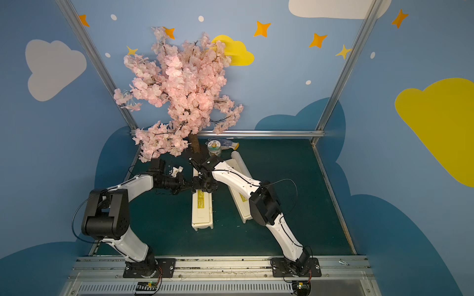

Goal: Put plastic wrap rolls into dispensers
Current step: Open the lid of the plastic wrap cutting box.

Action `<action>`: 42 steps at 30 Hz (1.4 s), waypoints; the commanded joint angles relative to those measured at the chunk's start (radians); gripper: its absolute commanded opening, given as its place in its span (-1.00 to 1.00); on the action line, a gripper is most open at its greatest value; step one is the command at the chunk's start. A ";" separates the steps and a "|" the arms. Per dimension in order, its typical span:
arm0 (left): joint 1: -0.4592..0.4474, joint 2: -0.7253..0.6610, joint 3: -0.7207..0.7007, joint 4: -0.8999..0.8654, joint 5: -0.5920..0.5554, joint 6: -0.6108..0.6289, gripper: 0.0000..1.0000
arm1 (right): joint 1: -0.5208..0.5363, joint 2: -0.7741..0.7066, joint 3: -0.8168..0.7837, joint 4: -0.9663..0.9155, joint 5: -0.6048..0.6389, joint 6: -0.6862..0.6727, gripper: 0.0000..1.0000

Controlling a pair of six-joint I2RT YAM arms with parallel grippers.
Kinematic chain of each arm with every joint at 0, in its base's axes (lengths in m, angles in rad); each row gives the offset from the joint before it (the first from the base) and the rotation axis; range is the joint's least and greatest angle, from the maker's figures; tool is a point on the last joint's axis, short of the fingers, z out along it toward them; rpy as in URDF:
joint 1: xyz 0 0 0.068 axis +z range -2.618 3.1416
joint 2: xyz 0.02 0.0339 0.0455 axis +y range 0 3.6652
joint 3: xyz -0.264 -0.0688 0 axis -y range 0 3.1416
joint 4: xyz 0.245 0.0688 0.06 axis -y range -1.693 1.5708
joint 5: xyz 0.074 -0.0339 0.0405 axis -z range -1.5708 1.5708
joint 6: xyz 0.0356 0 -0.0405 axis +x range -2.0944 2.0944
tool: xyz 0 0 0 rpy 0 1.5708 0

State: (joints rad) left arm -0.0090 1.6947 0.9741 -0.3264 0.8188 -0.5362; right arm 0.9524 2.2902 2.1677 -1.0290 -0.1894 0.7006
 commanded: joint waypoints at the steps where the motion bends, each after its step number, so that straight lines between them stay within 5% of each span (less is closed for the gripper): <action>1: -0.031 -0.004 0.027 0.030 0.058 0.001 -0.95 | -0.001 -0.039 -0.016 0.022 -0.042 -0.066 0.19; 7: -0.062 -0.025 0.029 0.000 0.050 0.030 -0.95 | -0.016 -0.067 -0.049 0.055 -0.067 -0.078 0.27; 17: -0.091 -0.020 0.055 -0.005 0.038 0.004 -0.94 | -0.081 -0.171 -0.131 0.131 -0.152 -0.134 0.70; 42: -0.261 0.006 0.231 -0.129 -0.216 -0.030 -0.84 | -0.329 -0.494 -0.445 0.168 -0.100 -0.326 0.72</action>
State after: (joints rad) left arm -0.2699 1.7294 1.1881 -0.4023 0.6609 -0.5804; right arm 0.6361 1.8381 1.7466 -0.8646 -0.2977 0.4133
